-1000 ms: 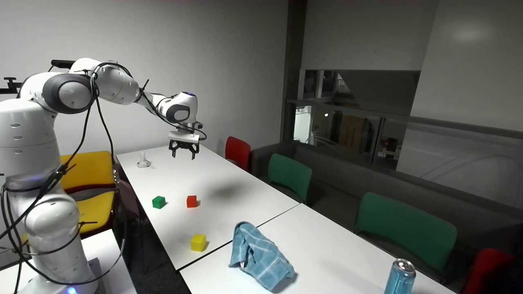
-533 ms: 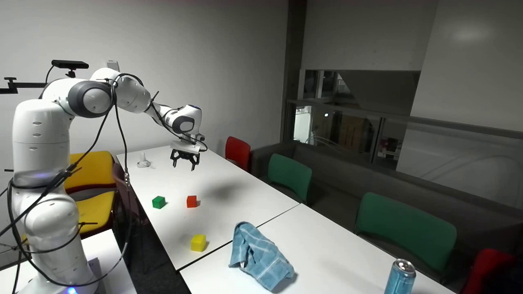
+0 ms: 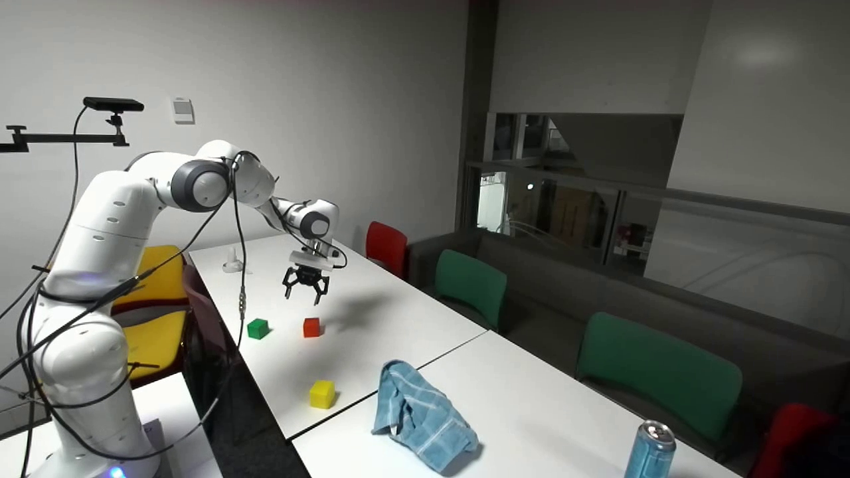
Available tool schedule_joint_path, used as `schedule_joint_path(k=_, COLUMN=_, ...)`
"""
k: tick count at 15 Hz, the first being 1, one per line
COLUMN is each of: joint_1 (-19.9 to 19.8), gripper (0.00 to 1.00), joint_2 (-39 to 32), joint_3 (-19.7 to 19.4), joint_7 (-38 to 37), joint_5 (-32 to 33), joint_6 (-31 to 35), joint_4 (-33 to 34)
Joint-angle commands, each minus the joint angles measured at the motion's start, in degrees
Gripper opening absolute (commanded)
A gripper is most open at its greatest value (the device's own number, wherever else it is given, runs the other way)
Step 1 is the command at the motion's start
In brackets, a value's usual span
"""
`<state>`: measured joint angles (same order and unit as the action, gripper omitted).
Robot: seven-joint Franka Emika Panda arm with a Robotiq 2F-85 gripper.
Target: Pick up the orange and green object and place them on top of the yellow object
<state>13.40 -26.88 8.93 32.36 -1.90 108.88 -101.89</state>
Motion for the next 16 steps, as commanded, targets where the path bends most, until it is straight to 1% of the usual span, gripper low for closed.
schedule_joint_path(k=1, joint_1=-0.7, gripper=1.00, joint_2=-3.0, joint_3=2.4, joint_7=1.1, joint_5=3.9, joint_6=-1.0, joint_4=4.2)
schedule_joint_path(k=3, joint_1=-0.8, gripper=1.00, joint_2=-3.5, joint_3=3.2, joint_7=2.1, joint_5=5.5, joint_6=0.1, joint_4=4.5)
schedule_joint_path(k=4, joint_1=-1.2, gripper=1.00, joint_2=-3.8, joint_3=3.7, joint_7=3.0, joint_5=5.5, joint_6=0.6, joint_4=4.4)
schedule_joint_path(k=5, joint_1=-1.9, gripper=1.00, joint_2=-3.8, joint_3=4.6, joint_7=5.4, joint_5=4.3, joint_6=-0.4, joint_4=4.4)
schedule_joint_path(k=6, joint_1=-1.1, gripper=1.00, joint_2=-3.5, joint_3=3.9, joint_7=1.8, joint_5=4.7, joint_6=0.1, joint_4=3.5)
schedule_joint_path(k=12, joint_1=-1.0, gripper=1.00, joint_2=-4.0, joint_3=4.0, joint_7=1.8, joint_5=4.7, joint_6=0.1, joint_4=3.5)
schedule_joint_path(k=14, joint_1=-0.9, gripper=1.00, joint_2=-4.1, joint_3=3.5, joint_7=-1.8, joint_5=4.2, joint_6=6.2, joint_4=2.5)
schedule_joint_path(k=16, joint_1=-0.1, gripper=1.00, joint_2=-4.8, joint_3=2.7, joint_7=-5.4, joint_5=6.5, joint_6=12.5, joint_4=1.2)
